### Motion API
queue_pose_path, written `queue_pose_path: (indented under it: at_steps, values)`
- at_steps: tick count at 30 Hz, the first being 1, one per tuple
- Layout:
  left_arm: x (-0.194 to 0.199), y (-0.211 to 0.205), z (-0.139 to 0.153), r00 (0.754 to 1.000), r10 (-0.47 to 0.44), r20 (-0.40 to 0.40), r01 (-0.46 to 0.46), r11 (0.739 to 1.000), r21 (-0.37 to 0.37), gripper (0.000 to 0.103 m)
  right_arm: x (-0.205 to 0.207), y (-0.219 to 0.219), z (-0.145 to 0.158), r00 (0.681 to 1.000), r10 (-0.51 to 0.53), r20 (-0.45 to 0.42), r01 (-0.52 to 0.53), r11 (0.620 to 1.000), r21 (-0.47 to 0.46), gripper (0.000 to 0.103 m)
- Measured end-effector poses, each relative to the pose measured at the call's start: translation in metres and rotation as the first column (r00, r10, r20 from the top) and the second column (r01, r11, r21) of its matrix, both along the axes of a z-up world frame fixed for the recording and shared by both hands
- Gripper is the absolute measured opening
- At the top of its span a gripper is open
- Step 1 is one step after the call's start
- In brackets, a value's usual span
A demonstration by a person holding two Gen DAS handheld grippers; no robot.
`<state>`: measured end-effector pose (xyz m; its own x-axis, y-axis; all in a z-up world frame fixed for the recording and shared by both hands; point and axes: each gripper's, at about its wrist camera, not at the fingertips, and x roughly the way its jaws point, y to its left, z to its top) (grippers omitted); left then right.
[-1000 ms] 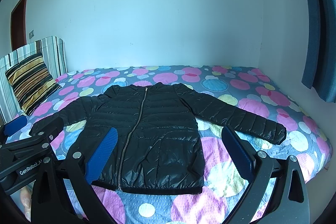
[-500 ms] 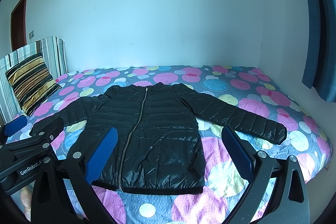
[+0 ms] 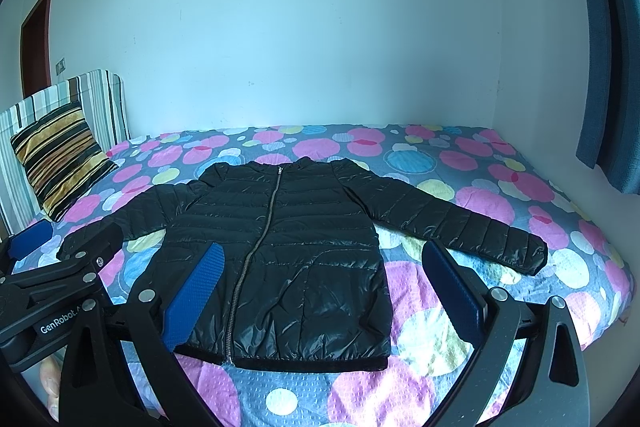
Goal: Fold large clothes
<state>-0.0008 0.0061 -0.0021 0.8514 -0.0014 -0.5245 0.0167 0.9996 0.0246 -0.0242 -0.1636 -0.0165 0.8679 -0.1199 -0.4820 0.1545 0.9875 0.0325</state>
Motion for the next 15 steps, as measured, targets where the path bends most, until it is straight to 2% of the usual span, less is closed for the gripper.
queue_pose_path:
  at_steps: [15]
  values:
    - [0.005,0.008,-0.002,1.000,0.001,-0.009,-0.001,1.000,0.002,0.101,0.005,0.007,-0.006,1.000,0.003,-0.013,-0.003,1.000,0.011,0.098]
